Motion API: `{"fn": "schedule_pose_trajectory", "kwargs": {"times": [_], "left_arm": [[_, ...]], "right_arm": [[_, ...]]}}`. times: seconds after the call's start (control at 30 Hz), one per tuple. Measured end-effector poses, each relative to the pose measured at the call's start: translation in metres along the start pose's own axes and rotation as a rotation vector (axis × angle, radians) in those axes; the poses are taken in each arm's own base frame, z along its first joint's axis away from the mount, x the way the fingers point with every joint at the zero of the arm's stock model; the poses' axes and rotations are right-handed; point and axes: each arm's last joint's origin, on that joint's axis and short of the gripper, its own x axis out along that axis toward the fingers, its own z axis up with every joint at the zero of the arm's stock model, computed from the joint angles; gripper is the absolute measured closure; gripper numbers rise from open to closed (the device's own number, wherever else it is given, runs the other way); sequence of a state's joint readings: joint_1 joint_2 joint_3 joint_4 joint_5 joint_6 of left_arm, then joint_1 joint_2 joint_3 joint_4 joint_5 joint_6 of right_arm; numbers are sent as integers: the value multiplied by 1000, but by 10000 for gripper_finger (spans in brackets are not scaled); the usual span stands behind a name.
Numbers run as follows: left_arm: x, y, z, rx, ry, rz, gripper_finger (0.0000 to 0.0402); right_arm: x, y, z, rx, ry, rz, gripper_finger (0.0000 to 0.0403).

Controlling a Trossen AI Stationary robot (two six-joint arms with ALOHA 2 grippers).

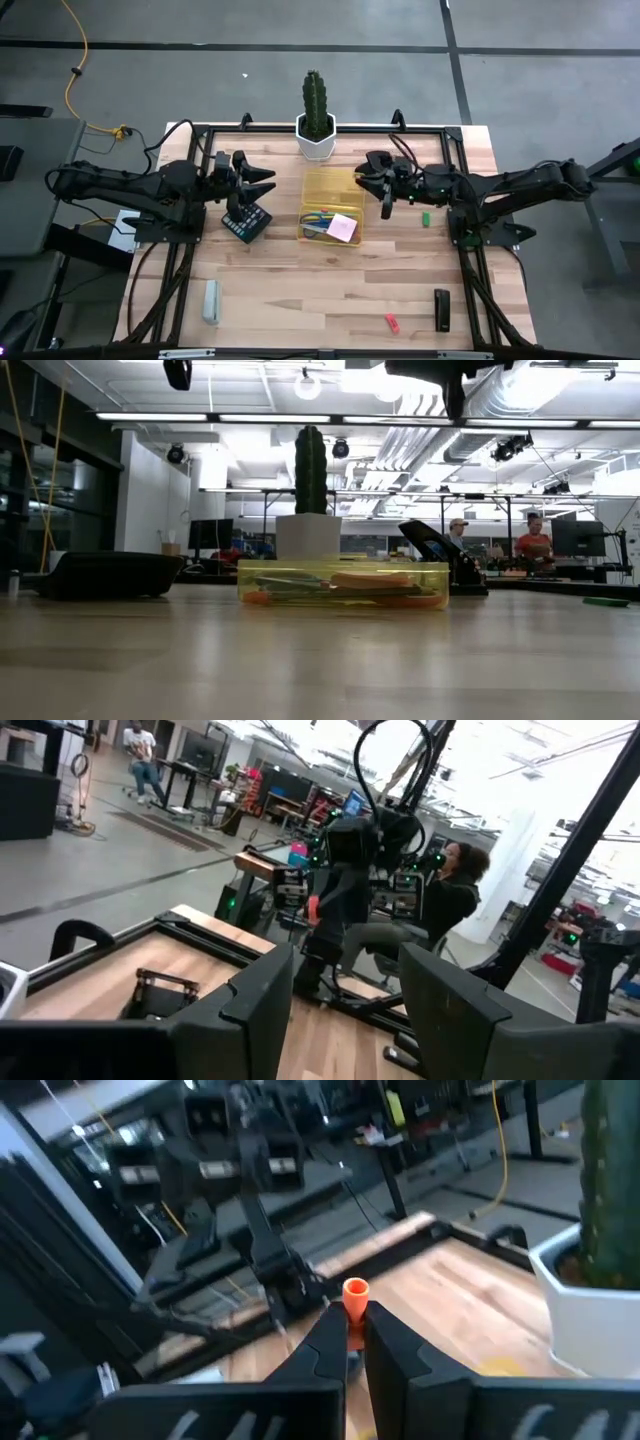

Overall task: Pack school essentials
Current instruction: Put the orange pencil top eraser into the supply box

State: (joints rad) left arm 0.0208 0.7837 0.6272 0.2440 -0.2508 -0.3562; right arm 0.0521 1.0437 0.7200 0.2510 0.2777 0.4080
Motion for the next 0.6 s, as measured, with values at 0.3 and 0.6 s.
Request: {"fn": "schedule_pose_trajectory", "kwargs": {"times": [0.3, 0.6], "left_arm": [[1, 0, -1, 72, 4, 0, 231], [1, 0, -1, 72, 6, -14, 231]], "right_arm": [[-1, 5, 10, 20, -85, 81, 402], [13, 5, -6, 107, 17, 100, 402]]}}
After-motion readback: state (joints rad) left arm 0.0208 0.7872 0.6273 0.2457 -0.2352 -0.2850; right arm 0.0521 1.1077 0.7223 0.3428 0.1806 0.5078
